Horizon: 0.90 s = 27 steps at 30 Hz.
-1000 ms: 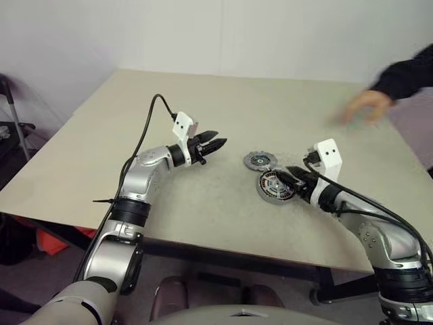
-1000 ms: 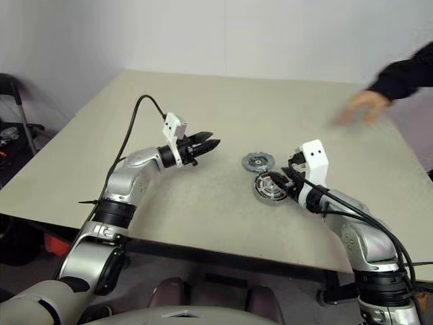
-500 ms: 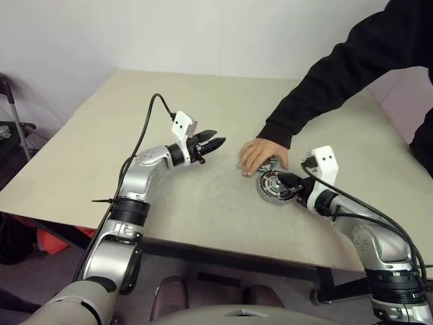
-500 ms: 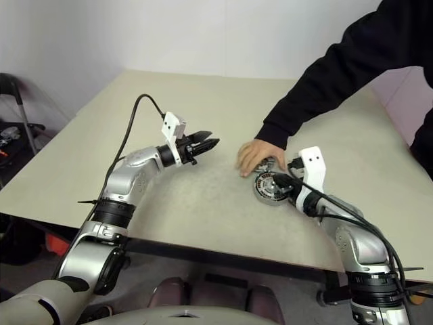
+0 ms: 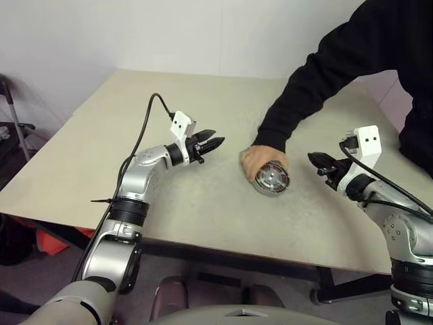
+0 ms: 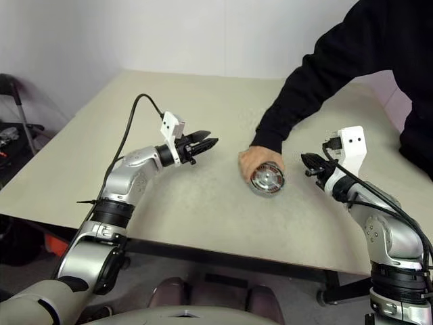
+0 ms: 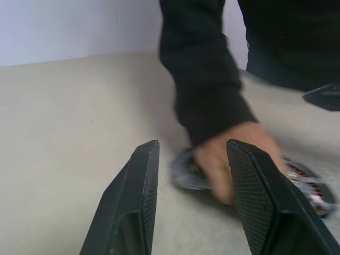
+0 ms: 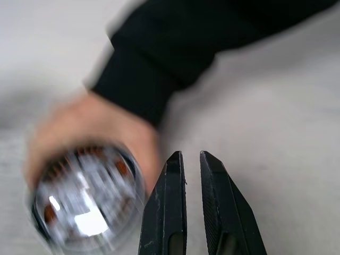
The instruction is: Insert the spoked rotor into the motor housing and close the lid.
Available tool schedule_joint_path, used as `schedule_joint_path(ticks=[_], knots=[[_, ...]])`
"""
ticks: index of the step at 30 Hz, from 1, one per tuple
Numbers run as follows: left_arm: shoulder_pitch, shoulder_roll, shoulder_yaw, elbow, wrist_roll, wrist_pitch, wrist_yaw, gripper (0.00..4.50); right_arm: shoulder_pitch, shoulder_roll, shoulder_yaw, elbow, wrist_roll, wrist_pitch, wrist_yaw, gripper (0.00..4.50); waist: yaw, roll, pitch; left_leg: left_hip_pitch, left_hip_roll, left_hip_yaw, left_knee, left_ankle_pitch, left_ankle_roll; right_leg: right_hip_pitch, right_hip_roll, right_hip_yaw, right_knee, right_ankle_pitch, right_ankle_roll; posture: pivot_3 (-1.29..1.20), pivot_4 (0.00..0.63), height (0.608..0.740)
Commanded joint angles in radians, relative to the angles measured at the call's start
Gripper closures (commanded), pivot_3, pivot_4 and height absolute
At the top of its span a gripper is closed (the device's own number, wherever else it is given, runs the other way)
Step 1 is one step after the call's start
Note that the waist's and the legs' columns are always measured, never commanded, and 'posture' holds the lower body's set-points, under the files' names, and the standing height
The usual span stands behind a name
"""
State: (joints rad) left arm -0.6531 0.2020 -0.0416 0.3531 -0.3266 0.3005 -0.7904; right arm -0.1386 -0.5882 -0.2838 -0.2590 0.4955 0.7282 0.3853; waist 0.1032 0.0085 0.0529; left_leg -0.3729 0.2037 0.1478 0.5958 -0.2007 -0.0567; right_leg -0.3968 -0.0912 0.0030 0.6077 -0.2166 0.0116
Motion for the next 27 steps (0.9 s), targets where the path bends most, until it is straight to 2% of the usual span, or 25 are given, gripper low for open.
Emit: schedule_joint_path(ticks=[1, 14, 26, 27], knots=[[-0.02, 0.018, 0.024, -0.023, -0.002, -0.021, 0.0, 2.38, -0.02, 0.0, 0.026, 0.019, -0.07, -0.059, -0.019, 4.01, 0.0, 0.0, 0.0, 0.0, 0.0, 0.0, 0.0, 0.0, 0.0, 0.0, 0.0, 0.0, 0.0, 0.0, 0.0, 0.0, 0.0, 0.74], [0.049, 0.085, 0.019, -0.112, -0.021, 0.033, -0.059, 2.38, -0.07, -0.036, 0.092, 0.087, -0.125, -0.086, 0.094, 4.01, -0.003, 0.001, 0.0, 0.0, 0.0, 0.0, 0.0, 0.0, 0.0, 0.0, 0.0, 0.0, 0.0, 0.0, 0.0, 0.0, 0.0, 0.74], [0.06, 0.083, 0.026, -0.11, 0.0, 0.025, -0.024, 2.38, -0.096, -0.037, 0.093, 0.119, -0.143, -0.132, 0.169, 4.01, -0.004, 0.001, 0.0, 0.0, 0.0, 0.0, 0.0, 0.0, 0.0, 0.0, 0.0, 0.0, 0.0, 0.0, 0.0, 0.0, 0.0, 0.74], [0.056, 0.082, 0.028, -0.096, 0.009, 0.017, -0.008, 2.38, -0.095, -0.035, 0.089, 0.111, -0.135, -0.135, 0.18, 3.83, -0.004, 0.001, 0.0, 0.0, 0.0, 0.0, 0.0, 0.0, 0.0, 0.0, 0.0, 0.0, 0.0, 0.0, 0.0, 0.0, 0.0, 0.74]])
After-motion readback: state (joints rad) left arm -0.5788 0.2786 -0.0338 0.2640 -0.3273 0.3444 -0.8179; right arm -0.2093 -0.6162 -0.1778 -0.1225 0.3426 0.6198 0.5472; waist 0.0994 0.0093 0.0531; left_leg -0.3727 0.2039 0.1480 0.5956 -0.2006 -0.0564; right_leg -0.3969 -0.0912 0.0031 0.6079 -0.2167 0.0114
